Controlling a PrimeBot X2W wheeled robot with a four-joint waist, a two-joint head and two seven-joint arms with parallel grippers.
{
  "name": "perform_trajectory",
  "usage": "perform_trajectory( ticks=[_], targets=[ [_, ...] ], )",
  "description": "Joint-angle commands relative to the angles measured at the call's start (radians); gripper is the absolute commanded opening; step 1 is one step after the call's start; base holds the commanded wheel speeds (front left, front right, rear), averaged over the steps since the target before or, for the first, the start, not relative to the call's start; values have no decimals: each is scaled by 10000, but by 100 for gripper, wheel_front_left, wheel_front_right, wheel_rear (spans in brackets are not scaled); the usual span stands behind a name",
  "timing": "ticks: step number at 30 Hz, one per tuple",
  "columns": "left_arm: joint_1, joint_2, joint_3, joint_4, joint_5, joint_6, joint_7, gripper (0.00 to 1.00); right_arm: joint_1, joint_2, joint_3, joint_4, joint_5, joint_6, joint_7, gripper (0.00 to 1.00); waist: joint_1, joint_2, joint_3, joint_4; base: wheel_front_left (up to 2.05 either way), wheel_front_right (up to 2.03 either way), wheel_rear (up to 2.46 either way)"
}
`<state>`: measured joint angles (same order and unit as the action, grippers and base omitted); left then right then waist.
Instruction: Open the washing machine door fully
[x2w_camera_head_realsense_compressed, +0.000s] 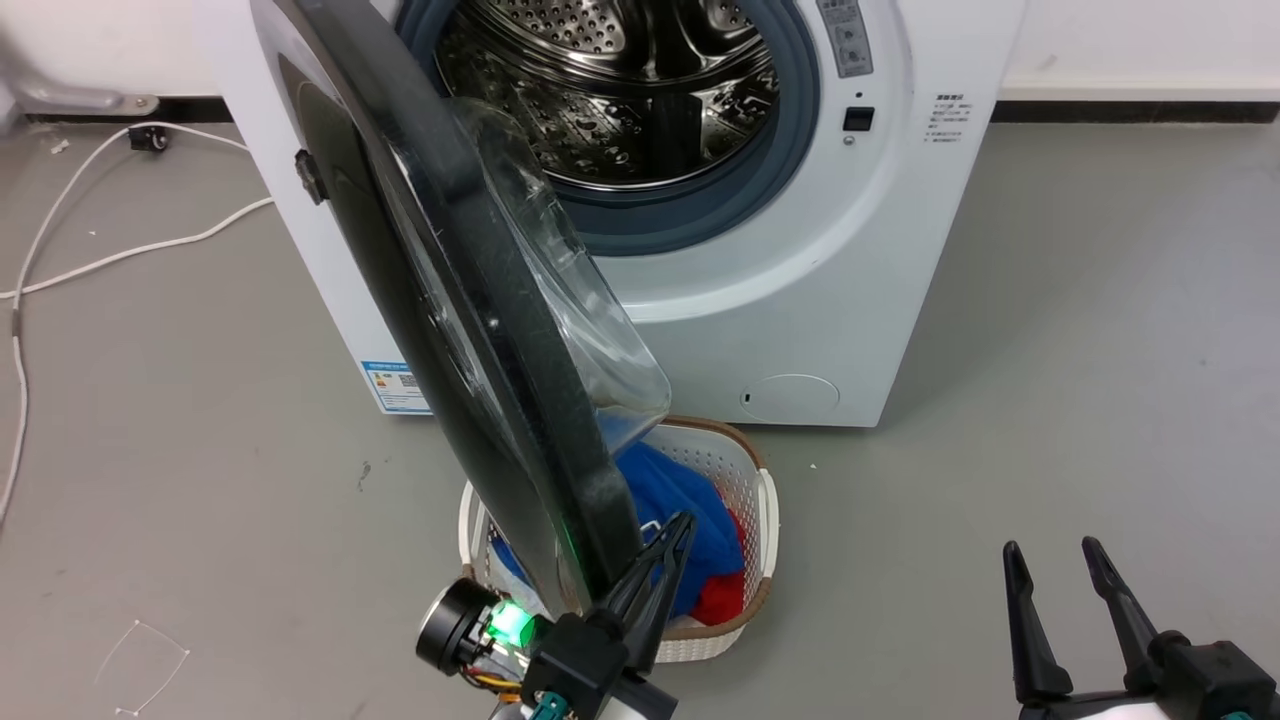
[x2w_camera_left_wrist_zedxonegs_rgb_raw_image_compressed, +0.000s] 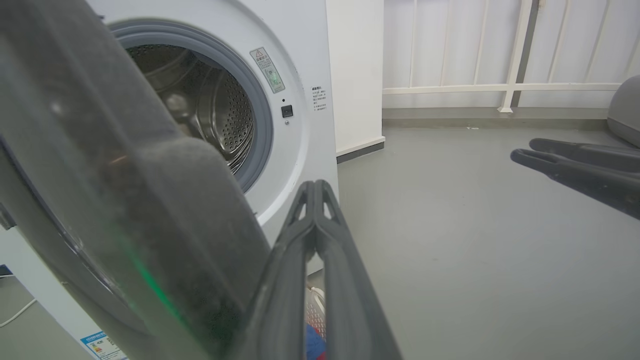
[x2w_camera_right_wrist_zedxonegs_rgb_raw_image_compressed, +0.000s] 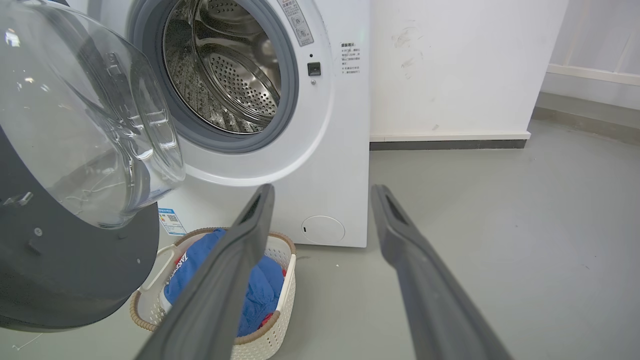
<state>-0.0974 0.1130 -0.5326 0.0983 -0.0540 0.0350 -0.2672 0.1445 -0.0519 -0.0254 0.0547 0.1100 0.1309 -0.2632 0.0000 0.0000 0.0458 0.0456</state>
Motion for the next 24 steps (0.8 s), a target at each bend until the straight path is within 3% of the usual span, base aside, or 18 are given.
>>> perform_trajectory(
  ticks=[1, 24],
  targets=[
    [151, 216, 370, 118, 32, 148, 48, 0, 39, 33, -10, 37, 67, -2, -20, 100, 0, 0, -61, 93, 0, 0, 0],
    [1149, 240, 896, -680, 208, 325, 47, 0, 377, 30, 346, 294, 479, -2, -20, 100, 0, 0, -115, 1942, 0, 0, 0]
  ],
)
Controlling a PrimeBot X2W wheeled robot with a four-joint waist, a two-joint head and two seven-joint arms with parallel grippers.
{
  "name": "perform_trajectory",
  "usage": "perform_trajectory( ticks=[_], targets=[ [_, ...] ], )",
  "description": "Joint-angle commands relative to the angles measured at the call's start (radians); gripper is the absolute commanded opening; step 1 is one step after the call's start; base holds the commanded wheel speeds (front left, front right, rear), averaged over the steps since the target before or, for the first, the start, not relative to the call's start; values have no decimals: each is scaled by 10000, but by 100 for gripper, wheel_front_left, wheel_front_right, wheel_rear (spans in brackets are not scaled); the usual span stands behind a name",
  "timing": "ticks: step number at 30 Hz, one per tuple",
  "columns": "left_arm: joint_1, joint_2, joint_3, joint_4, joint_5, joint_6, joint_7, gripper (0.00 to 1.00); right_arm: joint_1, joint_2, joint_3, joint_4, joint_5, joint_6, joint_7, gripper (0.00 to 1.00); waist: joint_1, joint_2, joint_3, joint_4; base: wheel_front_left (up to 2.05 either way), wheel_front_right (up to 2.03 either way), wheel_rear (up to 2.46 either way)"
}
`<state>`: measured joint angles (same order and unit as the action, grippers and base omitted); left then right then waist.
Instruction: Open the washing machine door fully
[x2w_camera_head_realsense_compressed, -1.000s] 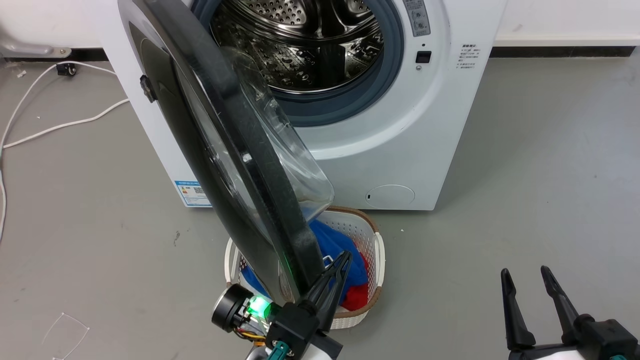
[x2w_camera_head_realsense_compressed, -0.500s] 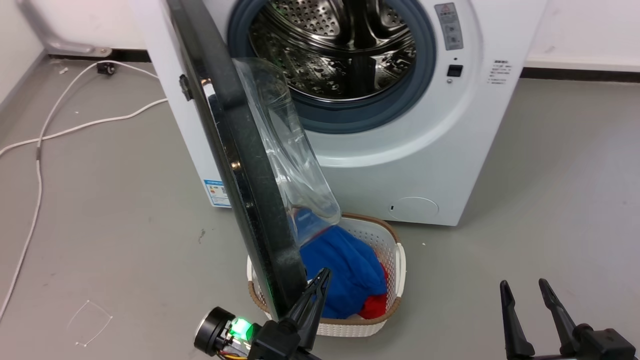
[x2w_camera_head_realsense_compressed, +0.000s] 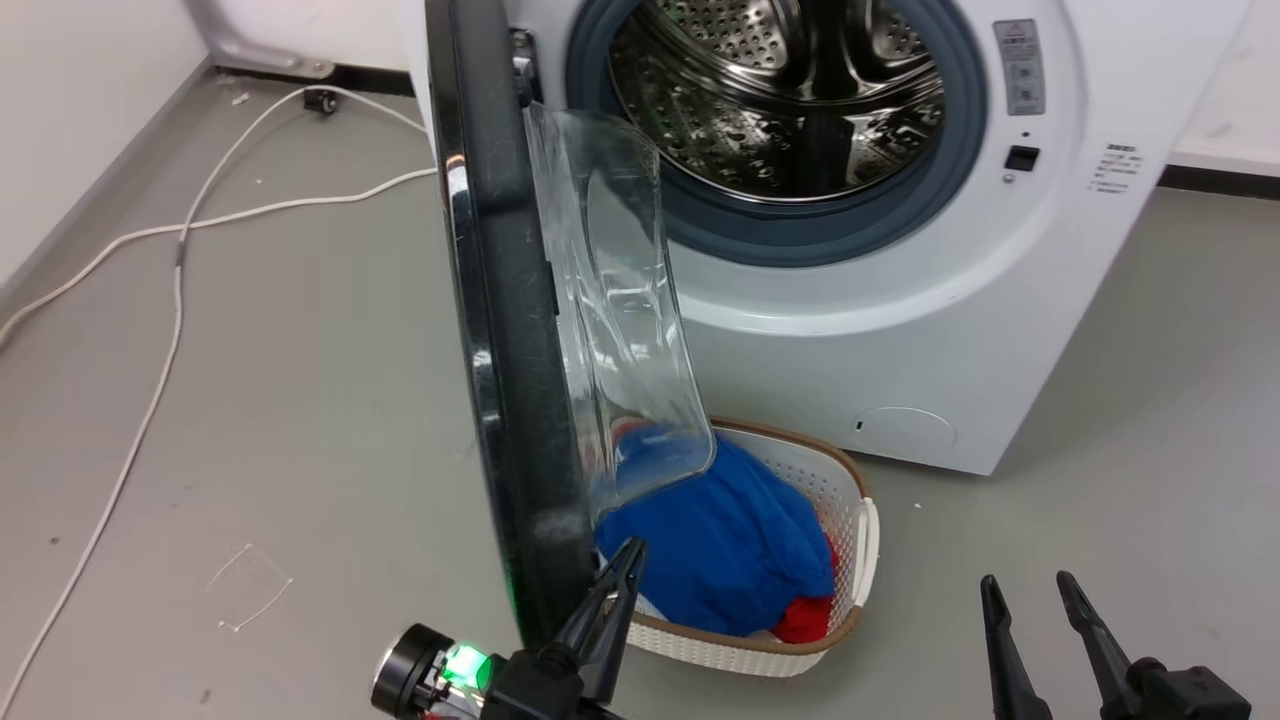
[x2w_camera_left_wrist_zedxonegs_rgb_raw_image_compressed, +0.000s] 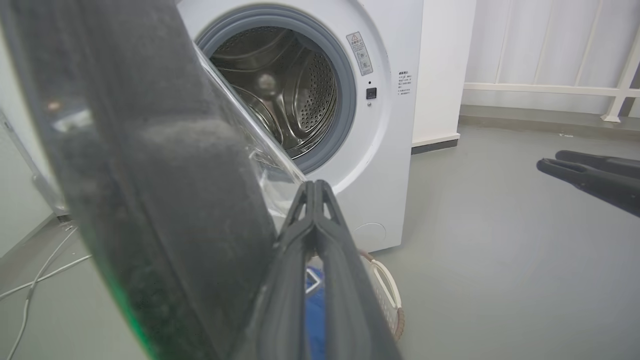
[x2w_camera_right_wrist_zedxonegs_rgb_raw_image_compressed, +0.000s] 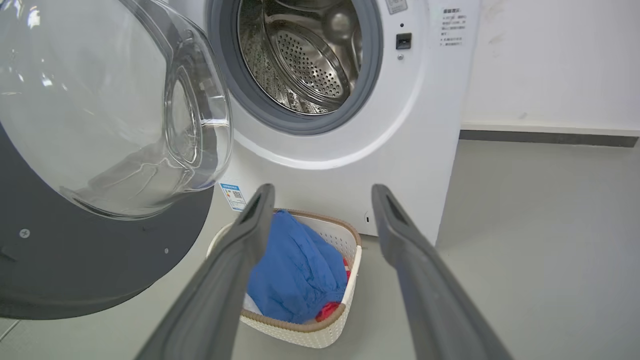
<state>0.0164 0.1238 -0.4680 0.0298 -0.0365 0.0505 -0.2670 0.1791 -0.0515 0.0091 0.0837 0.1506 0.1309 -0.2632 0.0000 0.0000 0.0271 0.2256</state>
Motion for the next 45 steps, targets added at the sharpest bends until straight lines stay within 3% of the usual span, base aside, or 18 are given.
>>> perform_trajectory(
  ticks=[1, 7, 17, 23, 34, 45],
  targets=[
    [11, 123, 269, -45, 46, 164, 44, 0, 24, 26, 21, 24, 88, -2, -20, 100, 0, 0, 102, 232, 0, 0, 0],
    [99, 75, 376, -282, 50, 245, 36, 0, -29, 26, 81, 96, 92, -2, -20, 100, 0, 0, 264, 792, 0, 0, 0],
    [382, 172, 1387, -379, -238, 657, 38, 0, -223, 25, 116, 144, 28, -2, -20, 100, 0, 0, 494, 1396, 0, 0, 0],
    [352, 121, 2661, -462, -819, 767, 38, 0, -362, 25, 170, 127, -105, -2, -20, 100, 0, 0, 716, 1508, 0, 0, 0],
    [-457, 73, 5376, -109, -1383, 526, 36, 0, -698, 25, 60, 21, -523, -2, -20, 100, 0, 0, 1535, 1272, 0, 0, 0],
    [-1301, -184, 7329, 546, -1459, 265, 38, 0, -1139, 23, -63, -78, -879, -2, -20, 100, 0, 0, 2441, 985, 0, 0, 0]
  ],
)
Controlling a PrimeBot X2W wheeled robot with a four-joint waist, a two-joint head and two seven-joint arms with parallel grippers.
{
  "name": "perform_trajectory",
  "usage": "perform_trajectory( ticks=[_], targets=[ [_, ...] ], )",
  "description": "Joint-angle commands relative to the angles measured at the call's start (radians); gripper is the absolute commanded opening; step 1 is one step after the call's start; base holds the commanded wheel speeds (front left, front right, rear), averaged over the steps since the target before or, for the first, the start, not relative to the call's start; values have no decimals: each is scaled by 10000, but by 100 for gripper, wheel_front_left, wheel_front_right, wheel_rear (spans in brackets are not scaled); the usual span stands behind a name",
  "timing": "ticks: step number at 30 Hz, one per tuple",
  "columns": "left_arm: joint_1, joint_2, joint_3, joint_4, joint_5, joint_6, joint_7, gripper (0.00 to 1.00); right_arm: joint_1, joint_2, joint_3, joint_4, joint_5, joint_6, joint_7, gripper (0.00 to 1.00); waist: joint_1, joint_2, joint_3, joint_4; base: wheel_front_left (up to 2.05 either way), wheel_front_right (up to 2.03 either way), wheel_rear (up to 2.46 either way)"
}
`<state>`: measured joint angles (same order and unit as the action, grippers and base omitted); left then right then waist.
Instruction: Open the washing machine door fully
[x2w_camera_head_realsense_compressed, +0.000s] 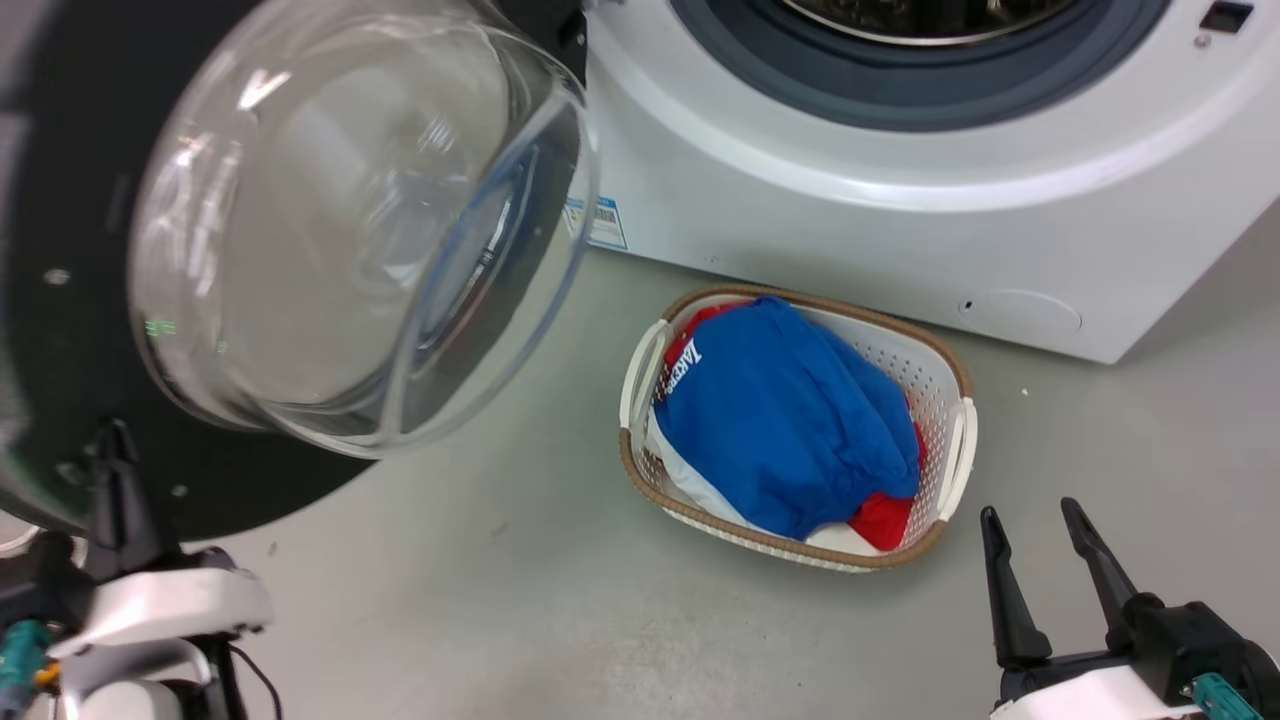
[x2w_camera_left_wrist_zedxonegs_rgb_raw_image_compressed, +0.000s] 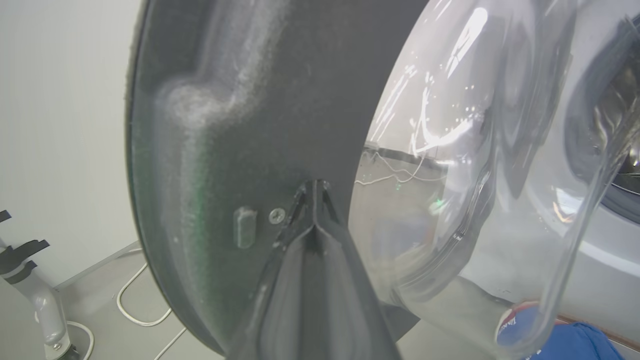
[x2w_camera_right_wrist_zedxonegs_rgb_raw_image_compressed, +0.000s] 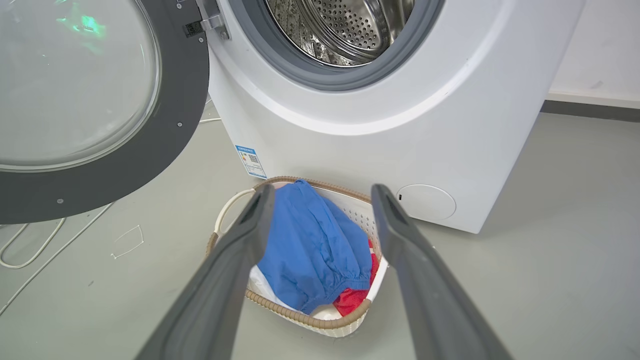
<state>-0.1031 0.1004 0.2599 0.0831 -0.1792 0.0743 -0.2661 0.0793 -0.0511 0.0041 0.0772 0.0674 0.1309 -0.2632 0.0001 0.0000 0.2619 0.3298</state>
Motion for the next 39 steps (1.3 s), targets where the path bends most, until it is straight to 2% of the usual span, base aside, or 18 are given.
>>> perform_trajectory(
  ticks=[1, 15, 20, 30, 39],
  targets=[
    [-213, 53, 232, 85, -44, -5, 28, 0, -195, 19, -27, -25, -86, -2, -20, 100, -1, 0, 151, -73, 0, 0, 0],
    [-1554, 249, 2058, 1237, 325, -699, 27, 0, -506, 18, -155, -158, -247, -2, -20, 100, -1, 0, 546, -286, 0, 0, 0],
    [-1995, 303, 2504, 1641, 454, -809, 27, 0, -589, 18, -141, -259, -268, -2, -20, 100, -1, 0, 602, -410, 0, 0, 0],
    [-2303, 152, 3043, 1964, 745, -1018, 27, 0, -503, 18, -150, -259, -230, -2, -20, 100, -1, 0, 545, -646, 0, 0, 0],
    [-1776, -91, 3041, 1873, 1114, -1251, 27, 0, -239, 19, -68, -189, 39, -2, -20, 100, -1, 0, -158, -747, 0, 0, 0]
  ],
)
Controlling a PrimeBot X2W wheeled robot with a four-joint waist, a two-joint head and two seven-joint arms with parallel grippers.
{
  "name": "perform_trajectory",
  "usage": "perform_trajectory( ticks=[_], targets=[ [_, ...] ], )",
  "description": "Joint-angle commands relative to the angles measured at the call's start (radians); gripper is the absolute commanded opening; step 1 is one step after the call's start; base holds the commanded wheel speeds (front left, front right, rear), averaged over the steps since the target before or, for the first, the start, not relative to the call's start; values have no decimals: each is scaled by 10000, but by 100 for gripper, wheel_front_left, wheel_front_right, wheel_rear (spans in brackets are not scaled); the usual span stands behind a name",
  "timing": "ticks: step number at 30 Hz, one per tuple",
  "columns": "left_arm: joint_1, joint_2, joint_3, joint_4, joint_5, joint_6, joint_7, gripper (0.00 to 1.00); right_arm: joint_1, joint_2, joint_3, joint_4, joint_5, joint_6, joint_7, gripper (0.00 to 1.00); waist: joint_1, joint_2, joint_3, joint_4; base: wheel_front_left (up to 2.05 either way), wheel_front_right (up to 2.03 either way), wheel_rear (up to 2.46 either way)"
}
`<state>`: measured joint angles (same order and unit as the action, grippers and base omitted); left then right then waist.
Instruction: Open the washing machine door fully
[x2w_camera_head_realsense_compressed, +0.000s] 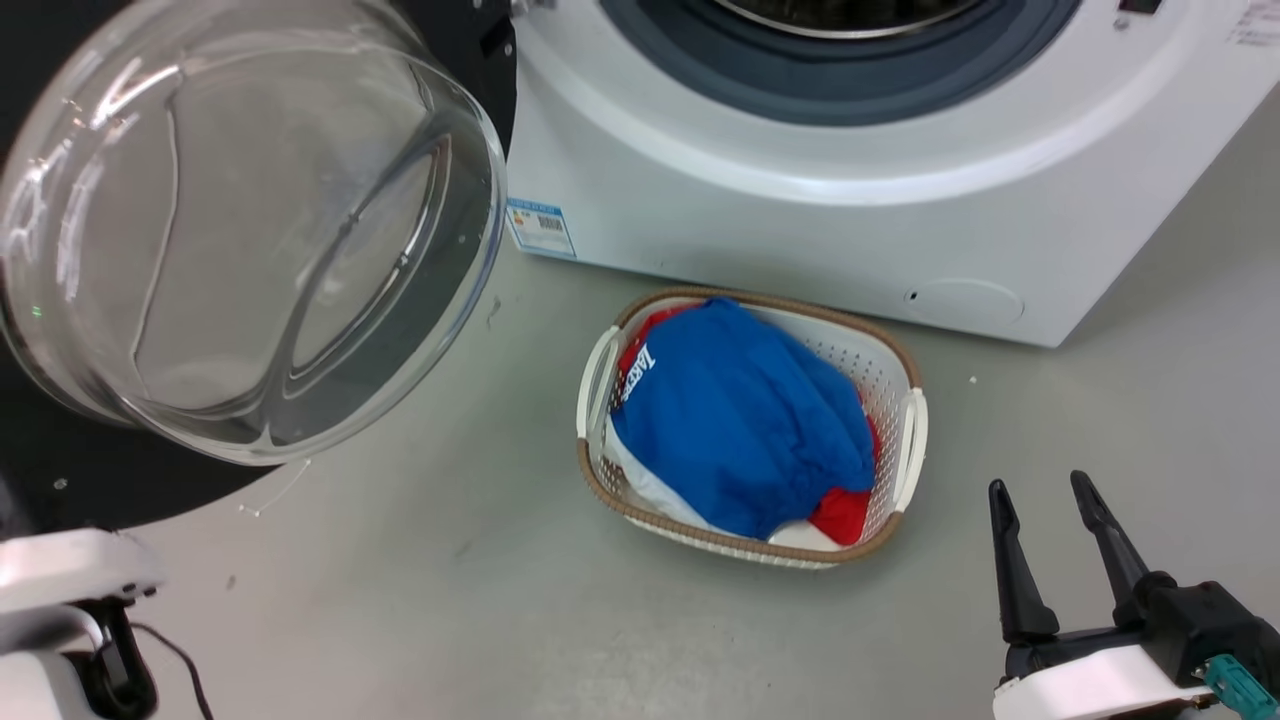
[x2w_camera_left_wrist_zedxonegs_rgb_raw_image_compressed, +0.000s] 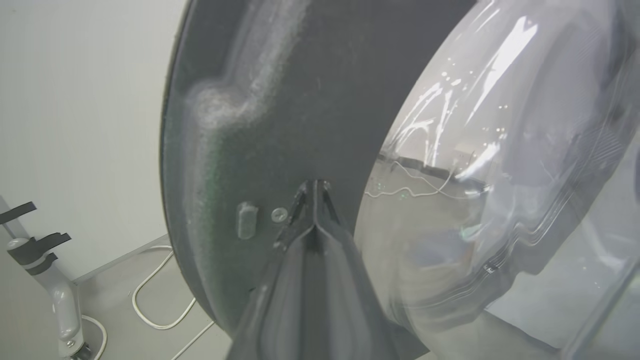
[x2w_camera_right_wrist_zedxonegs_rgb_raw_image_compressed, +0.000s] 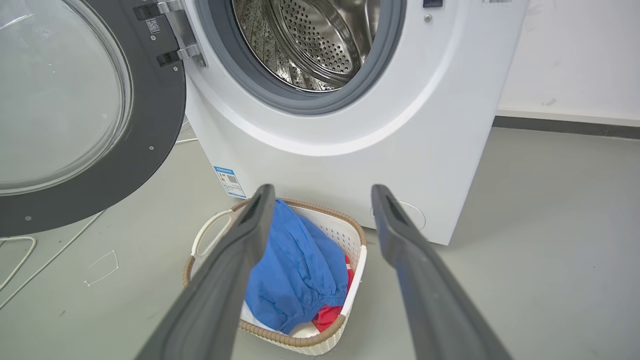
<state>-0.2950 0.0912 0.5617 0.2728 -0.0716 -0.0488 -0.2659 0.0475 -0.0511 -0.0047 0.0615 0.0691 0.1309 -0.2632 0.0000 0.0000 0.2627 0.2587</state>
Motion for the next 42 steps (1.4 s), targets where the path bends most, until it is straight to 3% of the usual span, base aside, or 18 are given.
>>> perform_trajectory(
  ticks=[1, 12, 19, 34, 41, 42],
  targets=[
    [207, -22, 33, -85, 54, -40, 25, 0, 120, 19, 37, -33, 76, -2, -20, 100, 0, 0, -295, -64, 0, 0, 0],
    [1421, -313, -759, -1251, 266, -416, 24, 0, 576, 19, 67, -240, 454, -2, -20, 100, 0, 0, -1526, -401, 0, 0, 0],
    [2201, -408, -2378, -2167, 424, -531, 26, 0, 812, 21, -248, -780, 542, -2, -20, 100, 0, 0, -1978, -650, 0, 0, 0],
    [3634, -412, -5245, -3250, 364, 282, 26, 0, 1298, 20, -435, -1459, 782, -2, -20, 100, 0, 0, -2593, -1784, 0, 0, 0],
    [3952, -412, -5846, -2926, -40, 410, 26, 0, 1486, 20, -417, -1457, 730, -2, -20, 100, 0, 0, -2737, -2334, 0, 0, 0],
    [3975, -407, -5859, -2895, -102, 423, 26, 33, 1511, 18, -433, -1439, 755, -2, -20, 100, 0, 0, -2758, -2395, 0, 0, 0]
  ],
)
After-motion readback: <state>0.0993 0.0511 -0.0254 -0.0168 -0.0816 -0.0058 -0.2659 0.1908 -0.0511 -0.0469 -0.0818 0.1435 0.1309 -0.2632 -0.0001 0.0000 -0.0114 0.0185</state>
